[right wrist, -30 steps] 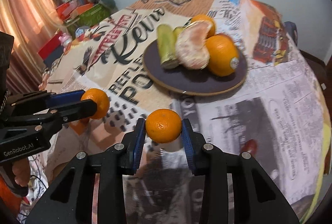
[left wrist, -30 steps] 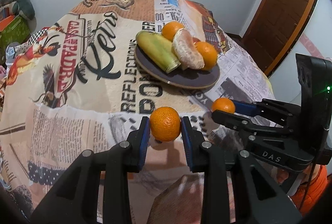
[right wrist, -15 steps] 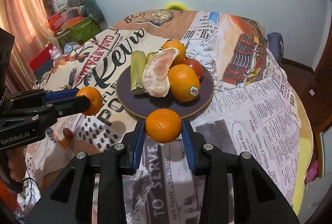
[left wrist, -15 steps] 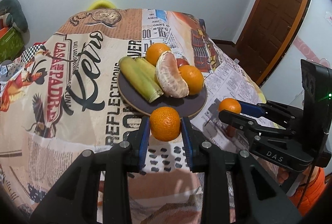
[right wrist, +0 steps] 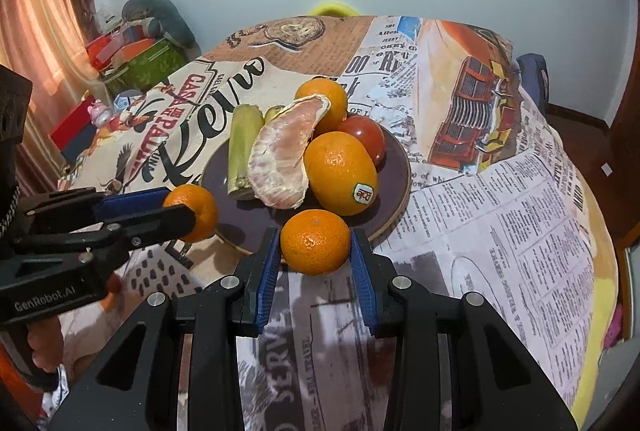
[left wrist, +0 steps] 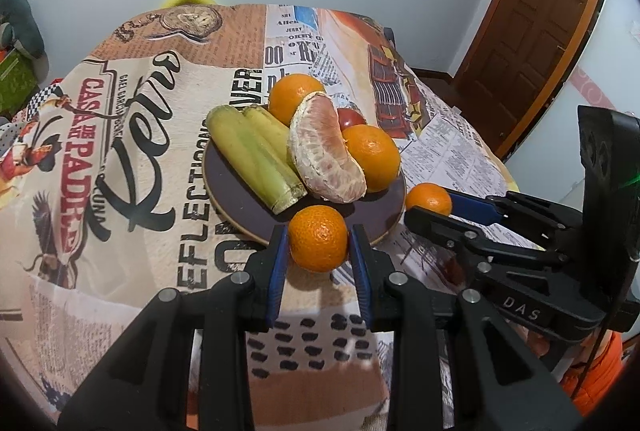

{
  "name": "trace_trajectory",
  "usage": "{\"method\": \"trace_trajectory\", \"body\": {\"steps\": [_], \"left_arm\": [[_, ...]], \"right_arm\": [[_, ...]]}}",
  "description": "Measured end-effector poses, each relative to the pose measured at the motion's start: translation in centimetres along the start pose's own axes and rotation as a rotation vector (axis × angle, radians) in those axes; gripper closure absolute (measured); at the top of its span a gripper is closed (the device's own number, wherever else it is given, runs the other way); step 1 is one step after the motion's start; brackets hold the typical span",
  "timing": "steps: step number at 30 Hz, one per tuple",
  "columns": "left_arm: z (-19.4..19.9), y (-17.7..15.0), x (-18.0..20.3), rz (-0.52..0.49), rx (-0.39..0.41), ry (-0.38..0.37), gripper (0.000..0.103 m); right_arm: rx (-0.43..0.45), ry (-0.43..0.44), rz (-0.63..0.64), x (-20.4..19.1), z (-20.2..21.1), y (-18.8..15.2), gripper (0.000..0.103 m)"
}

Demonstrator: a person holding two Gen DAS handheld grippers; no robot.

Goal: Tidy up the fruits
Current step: 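Carry both mandarins onto the grey plate and open both grippers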

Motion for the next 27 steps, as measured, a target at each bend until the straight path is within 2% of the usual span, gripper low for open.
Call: {"method": "trace_trajectory", "body": {"steps": [9,18,20,24,27], "left_arm": [[-2.6,0.4,-0.9,0.018,-0.037,-0.009,0.073],[-3.1,0.6,-0.9,0.008,-0.037,0.003,0.072],[-3.1,0.6,-1.1,0.012,-0.040,0.006,0.072],[-2.6,0.6,-1.1,0.014,-0.036,0.009,0.072],[-1.6,0.5,-0.8,0.005,-0.026,0.020,0.072]], "right_arm": [[-0.024,0.013,0.015,-0.4,-2.2,0.3,0.071],[-0.048,-0.004,0.045,-0.6,-3.3,0.1,0.071],[-0.053,-0.007,0.049,-0.5,-3.5,0.1,0.069],[-0.037,-0.012,0.046,-0.5,-2.9,0.2,0.058],[-0.028,-0.012,0.038,-0.3,-2.3,0.3,0.058]]}}
Point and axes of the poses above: each gripper's, at about its wrist camera, not at the fingertips, and z roughly against the way its jaws point, x to its right, y to its top, the point moved 2 cm from there along -z, roughly the way its jaws point, and after that the axes turned 11 degrees about -y, right-handed, at the moved point
